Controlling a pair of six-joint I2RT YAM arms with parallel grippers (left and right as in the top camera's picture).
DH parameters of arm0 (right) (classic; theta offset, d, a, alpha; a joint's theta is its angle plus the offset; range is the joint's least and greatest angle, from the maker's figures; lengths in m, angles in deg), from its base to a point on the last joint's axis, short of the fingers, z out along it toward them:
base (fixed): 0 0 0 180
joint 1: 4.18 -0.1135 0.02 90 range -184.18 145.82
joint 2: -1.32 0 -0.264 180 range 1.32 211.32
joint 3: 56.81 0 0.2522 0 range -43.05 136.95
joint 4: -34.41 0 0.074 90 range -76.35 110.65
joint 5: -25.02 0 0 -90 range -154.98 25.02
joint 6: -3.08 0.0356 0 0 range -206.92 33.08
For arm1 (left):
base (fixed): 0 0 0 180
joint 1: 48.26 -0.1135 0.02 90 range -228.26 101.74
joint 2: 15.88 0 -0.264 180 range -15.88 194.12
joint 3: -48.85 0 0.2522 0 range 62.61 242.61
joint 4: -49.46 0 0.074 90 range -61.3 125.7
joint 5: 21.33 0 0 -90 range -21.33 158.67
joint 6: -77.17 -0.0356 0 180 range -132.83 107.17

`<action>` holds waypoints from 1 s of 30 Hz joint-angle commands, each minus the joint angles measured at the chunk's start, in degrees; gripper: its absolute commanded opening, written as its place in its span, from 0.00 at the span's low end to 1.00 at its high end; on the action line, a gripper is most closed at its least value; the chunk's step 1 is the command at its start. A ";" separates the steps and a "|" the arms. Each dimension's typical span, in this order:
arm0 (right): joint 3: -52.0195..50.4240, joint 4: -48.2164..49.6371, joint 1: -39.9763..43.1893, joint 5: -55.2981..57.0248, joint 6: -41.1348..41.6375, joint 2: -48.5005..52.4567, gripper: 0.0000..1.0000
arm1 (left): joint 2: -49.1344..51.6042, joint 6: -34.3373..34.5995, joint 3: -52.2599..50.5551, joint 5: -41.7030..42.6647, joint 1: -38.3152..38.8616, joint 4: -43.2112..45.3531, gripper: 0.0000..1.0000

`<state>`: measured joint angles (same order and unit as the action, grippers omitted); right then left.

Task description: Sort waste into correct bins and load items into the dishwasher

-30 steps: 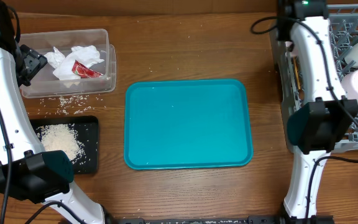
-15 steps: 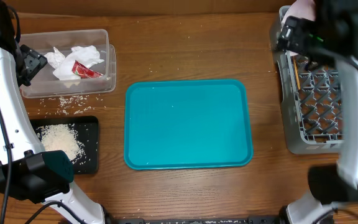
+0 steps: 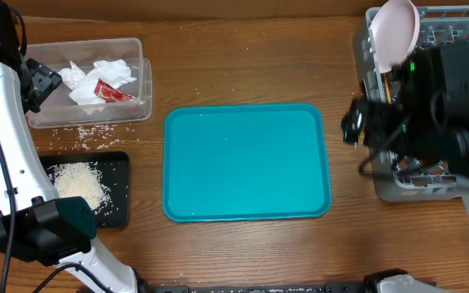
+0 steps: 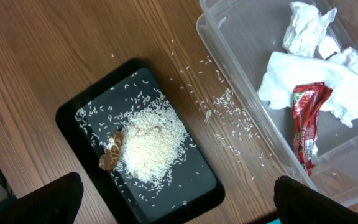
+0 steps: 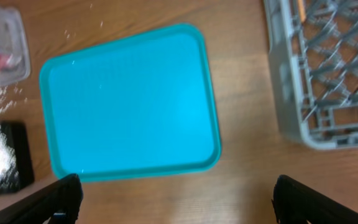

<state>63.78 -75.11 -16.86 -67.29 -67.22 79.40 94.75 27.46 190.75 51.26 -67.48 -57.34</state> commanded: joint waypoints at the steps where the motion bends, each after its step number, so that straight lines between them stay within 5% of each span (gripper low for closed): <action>1: -4.20 -0.13 -0.44 -1.03 1.53 -4.28 1.00 | -0.26 -0.46 0.52 -0.96 -0.20 0.09 1.00; 21: -4.68 -1.25 -0.44 -1.29 -3.13 -4.35 1.00 | -0.26 -0.46 0.52 -0.98 -0.20 0.09 1.00; 30: -12.50 7.69 -0.42 -1.40 -8.00 -10.36 1.00 | -0.26 -0.46 0.52 -0.96 -0.20 0.09 1.00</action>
<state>53.96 -69.30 -17.02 -68.18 -73.16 73.19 94.75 27.46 190.75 51.24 -67.48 -57.34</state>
